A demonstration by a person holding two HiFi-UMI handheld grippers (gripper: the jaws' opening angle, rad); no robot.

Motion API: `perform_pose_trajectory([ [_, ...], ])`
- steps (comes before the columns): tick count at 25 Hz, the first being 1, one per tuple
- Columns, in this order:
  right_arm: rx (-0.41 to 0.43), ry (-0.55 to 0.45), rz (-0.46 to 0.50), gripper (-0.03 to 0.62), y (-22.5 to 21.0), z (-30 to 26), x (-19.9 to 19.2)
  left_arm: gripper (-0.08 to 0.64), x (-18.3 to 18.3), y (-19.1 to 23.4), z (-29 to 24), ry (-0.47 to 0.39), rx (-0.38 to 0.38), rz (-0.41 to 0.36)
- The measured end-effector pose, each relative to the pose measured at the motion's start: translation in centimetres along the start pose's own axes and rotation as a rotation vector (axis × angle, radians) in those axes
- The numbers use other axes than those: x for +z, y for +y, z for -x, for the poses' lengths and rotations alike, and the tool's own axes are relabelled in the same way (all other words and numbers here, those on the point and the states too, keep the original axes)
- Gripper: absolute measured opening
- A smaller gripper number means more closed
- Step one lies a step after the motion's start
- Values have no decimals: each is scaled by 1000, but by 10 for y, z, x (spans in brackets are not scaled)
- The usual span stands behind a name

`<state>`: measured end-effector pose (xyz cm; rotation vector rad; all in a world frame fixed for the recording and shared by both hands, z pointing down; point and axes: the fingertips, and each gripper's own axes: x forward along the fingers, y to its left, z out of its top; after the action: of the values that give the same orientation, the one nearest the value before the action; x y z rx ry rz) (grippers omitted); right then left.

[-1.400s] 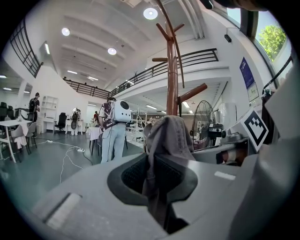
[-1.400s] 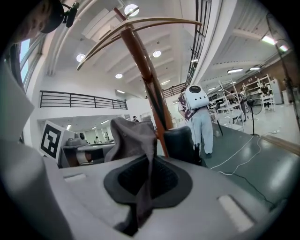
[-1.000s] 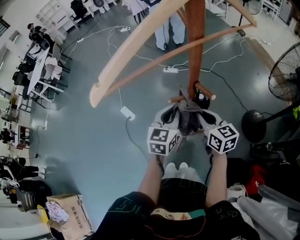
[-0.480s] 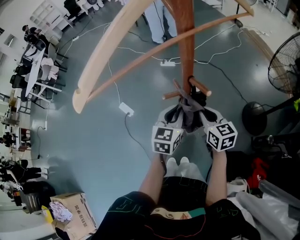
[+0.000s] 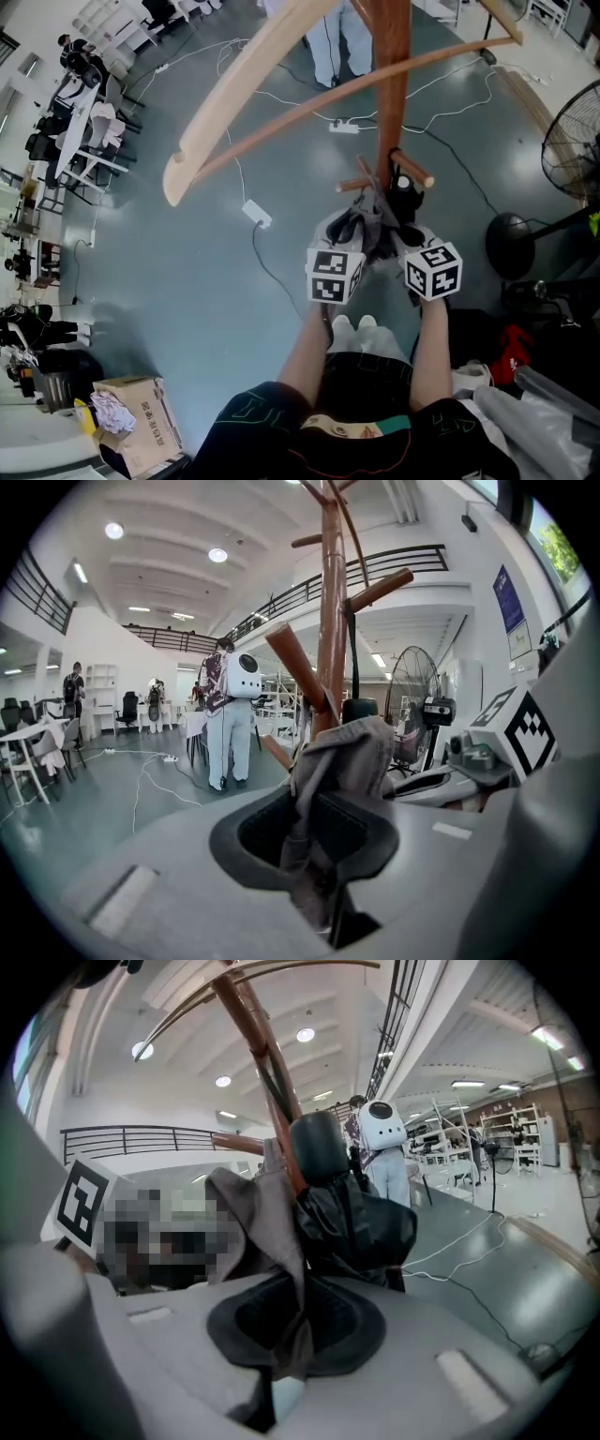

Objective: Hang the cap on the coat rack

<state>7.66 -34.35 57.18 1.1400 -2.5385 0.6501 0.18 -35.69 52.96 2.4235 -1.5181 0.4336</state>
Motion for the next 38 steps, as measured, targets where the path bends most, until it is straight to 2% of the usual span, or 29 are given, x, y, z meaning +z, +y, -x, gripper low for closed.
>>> perform_pose_trajectory([
  [6, 65, 77, 30, 150, 15, -2, -1, 116, 2, 9, 10, 0, -18, 26],
  [9, 57, 98, 40, 152, 13, 2, 2, 137, -8, 18, 12, 58, 9, 38],
  [11, 41, 97, 40, 152, 11, 6, 5, 141, -16, 29, 17, 90, 34, 73],
  [14, 35, 89, 52, 152, 10, 14, 11, 141, -8, 38, 27, 49, 52, 107],
  [18, 57, 74, 77, 152, 8, 28, 24, 131, 14, 32, 34, -34, 44, 102],
  [23, 8, -93, 99, 150, 11, 40, 74, 88, 49, 37, 50, -136, 39, 83],
  [26, -29, -213, 109, 106, 9, 51, 100, 42, 71, 38, 56, -203, 50, 82],
  [30, -57, -353, 141, 88, 11, 72, 130, 25, 102, 33, 67, -294, 65, 71],
  [34, -115, -480, 164, 3, 18, 100, 159, 20, 133, 31, 85, -369, 72, 39],
  [38, -159, -564, 207, 3, 23, 122, 190, 9, 170, 28, 99, -468, 98, -9],
])
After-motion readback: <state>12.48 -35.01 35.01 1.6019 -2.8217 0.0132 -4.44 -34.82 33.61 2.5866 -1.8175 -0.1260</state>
